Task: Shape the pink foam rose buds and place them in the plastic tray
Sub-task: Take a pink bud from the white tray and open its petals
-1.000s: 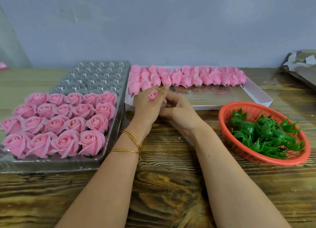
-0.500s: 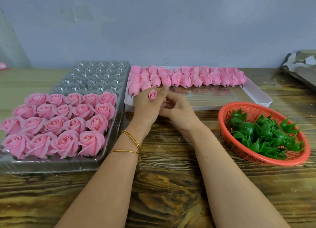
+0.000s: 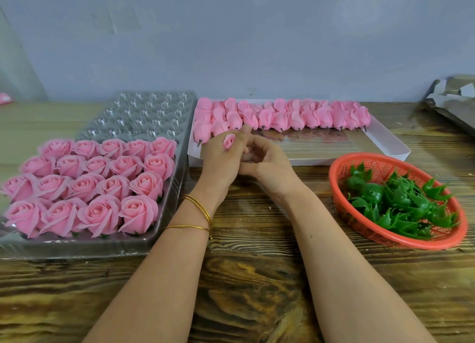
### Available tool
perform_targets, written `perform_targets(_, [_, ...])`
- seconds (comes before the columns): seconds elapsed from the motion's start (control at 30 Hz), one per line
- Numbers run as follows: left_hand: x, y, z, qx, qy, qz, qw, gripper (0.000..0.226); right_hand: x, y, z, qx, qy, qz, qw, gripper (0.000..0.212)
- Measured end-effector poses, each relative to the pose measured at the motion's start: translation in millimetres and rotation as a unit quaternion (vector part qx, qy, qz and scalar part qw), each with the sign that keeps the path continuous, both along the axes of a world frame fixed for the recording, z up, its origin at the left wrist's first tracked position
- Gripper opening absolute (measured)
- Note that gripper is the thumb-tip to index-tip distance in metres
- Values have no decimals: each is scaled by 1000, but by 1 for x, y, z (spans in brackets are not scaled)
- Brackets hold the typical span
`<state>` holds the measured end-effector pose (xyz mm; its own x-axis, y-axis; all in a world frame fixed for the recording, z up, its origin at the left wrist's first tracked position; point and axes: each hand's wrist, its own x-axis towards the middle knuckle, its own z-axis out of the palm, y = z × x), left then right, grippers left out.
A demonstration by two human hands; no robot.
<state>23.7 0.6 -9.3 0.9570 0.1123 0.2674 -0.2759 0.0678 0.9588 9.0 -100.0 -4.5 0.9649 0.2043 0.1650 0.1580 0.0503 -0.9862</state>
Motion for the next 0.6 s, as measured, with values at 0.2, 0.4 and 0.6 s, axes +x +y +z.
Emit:
perform_targets(0.2, [0, 0, -2, -19, -9, -31, 999, 40, 3, 0, -4, -18, -22, -18, 999, 35])
perform_targets(0.4, [-2, 4, 1, 12, -10, -41, 999, 26, 3, -3, -3, -10, -10, -3, 1000, 40])
perform_targets(0.6, [2, 4, -2, 16, -11, -19, 1000, 39, 0, -3, -3, 10, 3, 9, 1000, 29])
